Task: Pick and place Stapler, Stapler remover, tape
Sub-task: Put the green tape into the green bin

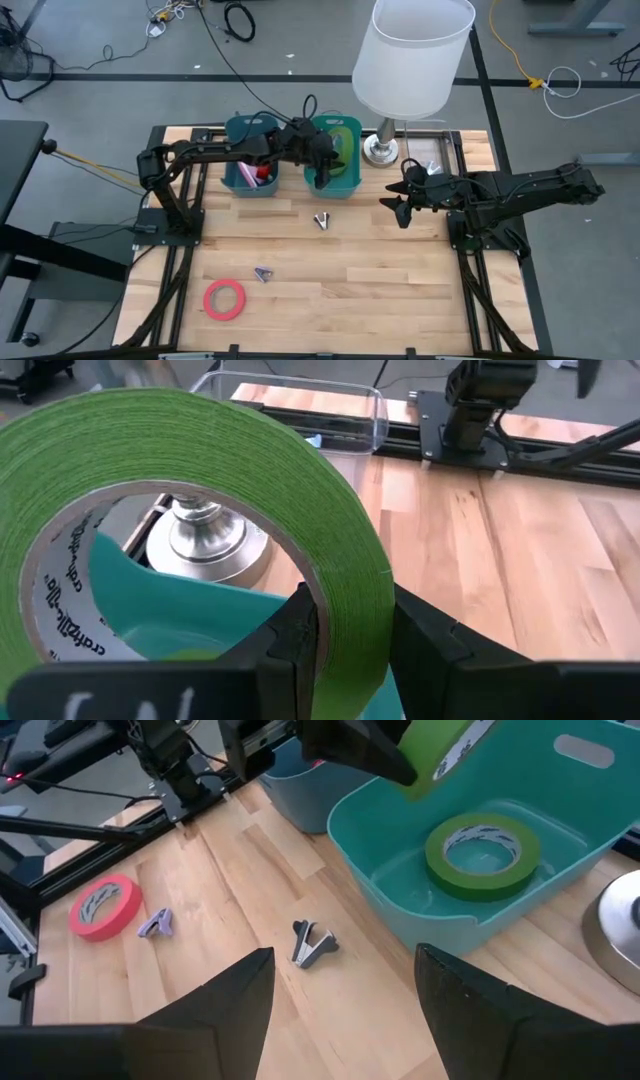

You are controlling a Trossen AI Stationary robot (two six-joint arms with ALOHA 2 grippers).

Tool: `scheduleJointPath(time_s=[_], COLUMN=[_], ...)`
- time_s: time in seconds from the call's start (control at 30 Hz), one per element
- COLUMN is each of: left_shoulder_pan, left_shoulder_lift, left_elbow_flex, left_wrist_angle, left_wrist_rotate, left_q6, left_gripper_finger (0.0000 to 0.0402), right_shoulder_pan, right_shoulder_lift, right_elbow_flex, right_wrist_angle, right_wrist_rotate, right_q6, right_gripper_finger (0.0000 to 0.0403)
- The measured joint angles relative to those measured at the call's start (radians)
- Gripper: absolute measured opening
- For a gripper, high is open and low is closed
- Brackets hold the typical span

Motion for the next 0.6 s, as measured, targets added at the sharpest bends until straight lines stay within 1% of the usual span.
scheduleJointPath(time_s=[0.17, 0.23, 0.33, 0.47, 0.6], left_shoulder_pan=[0.000, -0.001, -0.002, -0.001, -0.001], left_shoulder_lift=[0.000, 0.000, 0.000, 0.000, 0.000], left_elbow_flex=[0.000, 0.000, 0.000, 0.000, 0.000], left_wrist_angle=[0.000, -0.004, -0.008, -0.015, -0.039], left_wrist_rotate=[-0.002, -0.018, -0.026, -0.036, -0.094], left_q6=[0.000, 0.000, -0.001, -0.007, -0.027], left_gripper_finger=[0.0103, 0.0104, 0.0114, 0.0156, 0.0211], right_shoulder_pan=[0.000, 0.000, 0.000, 0.000, 0.000], right_shoulder_lift=[0.000, 0.000, 0.000, 0.000, 0.000], right_elbow_flex=[0.000, 0.000, 0.000, 0.000, 0.000], right_wrist_angle=[0.000, 0.000, 0.000, 0.000, 0.000], right_wrist_rotate=[0.000, 0.000, 0.000, 0.000, 0.000], right_q6=[0.000, 0.000, 0.000, 0.000, 0.000], right_gripper_finger=[0.0239, 0.0239, 0.0239, 0.0239, 0.0239])
